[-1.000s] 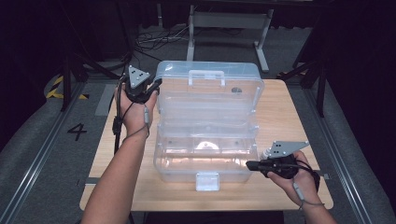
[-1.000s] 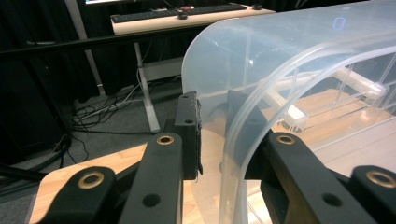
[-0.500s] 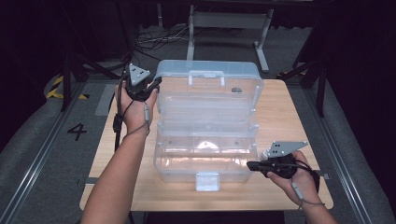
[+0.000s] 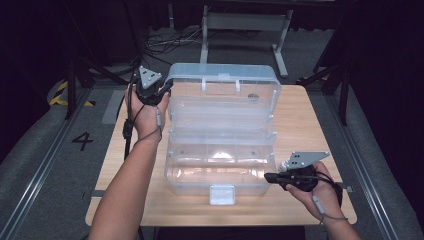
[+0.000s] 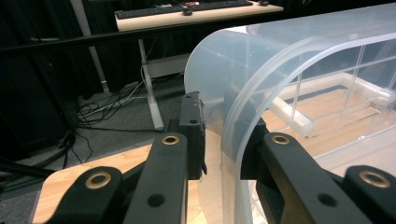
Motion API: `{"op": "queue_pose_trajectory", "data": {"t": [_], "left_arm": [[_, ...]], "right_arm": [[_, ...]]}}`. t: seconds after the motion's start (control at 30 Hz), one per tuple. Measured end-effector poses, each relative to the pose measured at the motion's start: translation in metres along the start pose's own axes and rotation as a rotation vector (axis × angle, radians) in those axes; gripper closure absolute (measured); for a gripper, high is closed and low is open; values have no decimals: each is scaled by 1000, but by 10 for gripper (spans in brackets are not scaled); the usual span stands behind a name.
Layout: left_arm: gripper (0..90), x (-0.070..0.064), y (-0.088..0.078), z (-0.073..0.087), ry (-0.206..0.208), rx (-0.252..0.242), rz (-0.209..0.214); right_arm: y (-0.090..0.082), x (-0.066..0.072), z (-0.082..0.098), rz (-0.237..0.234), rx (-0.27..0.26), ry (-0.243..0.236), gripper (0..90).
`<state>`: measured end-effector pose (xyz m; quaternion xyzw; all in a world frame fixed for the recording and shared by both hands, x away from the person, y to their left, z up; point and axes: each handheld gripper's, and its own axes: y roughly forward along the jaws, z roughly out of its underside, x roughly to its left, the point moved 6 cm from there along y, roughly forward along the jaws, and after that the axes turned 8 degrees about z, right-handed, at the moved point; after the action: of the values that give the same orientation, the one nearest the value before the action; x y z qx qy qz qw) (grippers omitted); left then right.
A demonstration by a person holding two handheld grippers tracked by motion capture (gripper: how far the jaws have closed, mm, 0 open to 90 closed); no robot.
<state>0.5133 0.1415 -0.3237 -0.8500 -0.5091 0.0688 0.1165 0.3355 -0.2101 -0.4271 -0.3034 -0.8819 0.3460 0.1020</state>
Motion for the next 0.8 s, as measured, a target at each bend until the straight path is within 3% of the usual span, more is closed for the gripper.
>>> {"op": "queue_pose_trajectory", "data": {"t": [0.8], "left_arm": [[787,12,22,6,-4,-78,22]], "right_arm": [[5,-2,0,18,23,-9,900]]}}
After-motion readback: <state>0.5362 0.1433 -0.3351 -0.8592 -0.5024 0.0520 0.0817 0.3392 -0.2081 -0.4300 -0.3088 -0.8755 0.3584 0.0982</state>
